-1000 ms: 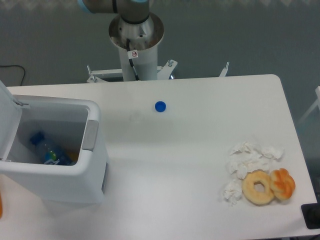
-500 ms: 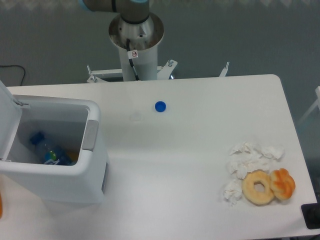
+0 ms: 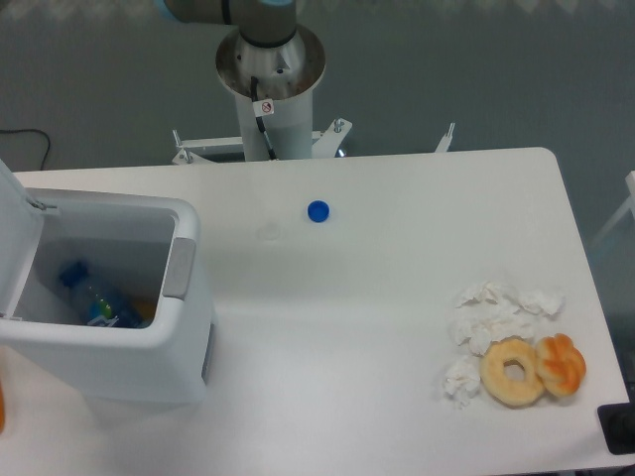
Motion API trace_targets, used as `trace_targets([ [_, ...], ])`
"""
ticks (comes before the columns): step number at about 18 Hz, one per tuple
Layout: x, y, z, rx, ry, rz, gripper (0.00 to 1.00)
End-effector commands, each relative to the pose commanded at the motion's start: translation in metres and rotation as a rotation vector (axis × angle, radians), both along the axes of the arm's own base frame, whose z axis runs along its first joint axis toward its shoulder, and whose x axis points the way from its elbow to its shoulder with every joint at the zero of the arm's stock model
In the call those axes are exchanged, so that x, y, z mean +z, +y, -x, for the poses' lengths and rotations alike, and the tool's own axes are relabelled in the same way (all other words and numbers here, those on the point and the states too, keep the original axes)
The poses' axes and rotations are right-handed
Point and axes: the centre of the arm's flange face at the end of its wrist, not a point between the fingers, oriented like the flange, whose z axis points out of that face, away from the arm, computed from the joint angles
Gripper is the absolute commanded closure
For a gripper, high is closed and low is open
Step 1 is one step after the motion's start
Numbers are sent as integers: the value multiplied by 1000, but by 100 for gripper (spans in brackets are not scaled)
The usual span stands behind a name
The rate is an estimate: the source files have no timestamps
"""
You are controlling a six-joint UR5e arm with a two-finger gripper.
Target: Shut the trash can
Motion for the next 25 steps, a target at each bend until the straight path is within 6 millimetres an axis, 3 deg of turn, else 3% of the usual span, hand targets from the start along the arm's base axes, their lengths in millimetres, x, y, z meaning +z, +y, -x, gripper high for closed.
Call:
trace_targets([
  [7,-5,-4,47,67,17,-3,0],
  [11,-28,-1,66,120,93,38,0],
  [19,-44,-11,118,206,110,69,0],
  [25,-55,-14,131,210,167,75,0],
])
